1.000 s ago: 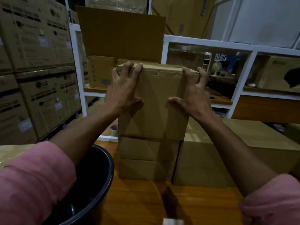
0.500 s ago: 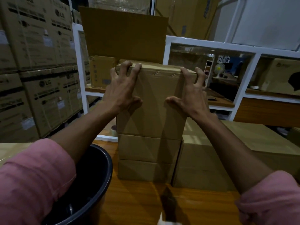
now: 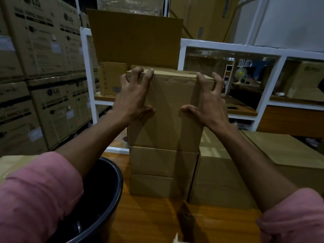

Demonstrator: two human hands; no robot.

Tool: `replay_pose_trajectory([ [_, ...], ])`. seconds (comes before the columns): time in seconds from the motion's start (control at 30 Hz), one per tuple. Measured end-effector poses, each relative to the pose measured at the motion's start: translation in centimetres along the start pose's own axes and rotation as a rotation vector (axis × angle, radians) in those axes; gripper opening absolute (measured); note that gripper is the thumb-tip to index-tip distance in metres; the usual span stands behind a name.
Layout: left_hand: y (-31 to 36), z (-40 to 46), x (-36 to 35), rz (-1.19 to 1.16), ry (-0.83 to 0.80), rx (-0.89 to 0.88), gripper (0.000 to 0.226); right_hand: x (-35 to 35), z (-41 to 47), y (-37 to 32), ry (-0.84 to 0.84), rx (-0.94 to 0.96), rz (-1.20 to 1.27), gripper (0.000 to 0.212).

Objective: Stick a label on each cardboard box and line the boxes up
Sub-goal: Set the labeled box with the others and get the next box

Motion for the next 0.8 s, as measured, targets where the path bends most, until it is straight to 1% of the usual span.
replay_pose_trajectory([
  [0.27, 0.5, -0.2, 0.0, 0.021, -0.010, -0.006, 0.117, -0.1, -0.2, 0.3, 0.002, -0.003, -0.001, 0.109],
  [0.4, 0.5, -0.3, -0.4, 0.078, -0.028, -0.012, 0.125, -0.5, -0.3, 0.4, 0.000, 0.009, -0.037, 0.107],
  [0.57, 1.3, -1.1, -0.5, 0.163, -0.007, -0.042, 0.130, -0.4, -0.7, 0.8, 0.014, 0.014, 0.005, 0.110],
  [0.67, 2.7, -1.7, 0.1, 0.199, 0.076, -0.096, 0.118, 0.1, -1.3, 0.9, 0.044, 0.016, 0.022, 0.109],
  [0.8, 6.0, -3.2, 0.7, 0.199, 0.209, -0.205, 0.091, 0.8, -3.1, 1.1, 0.120, 0.045, 0.042, 0.096],
])
Point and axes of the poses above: each hand's wrist, its own z-axis towards the middle knuckle, its own x-axis out of the back of the hand, y = z × x, the point moved 7 cm from there along z, towards the middle knuckle, and after that the axes turned 4 degrees about y, right-handed, at the moved point
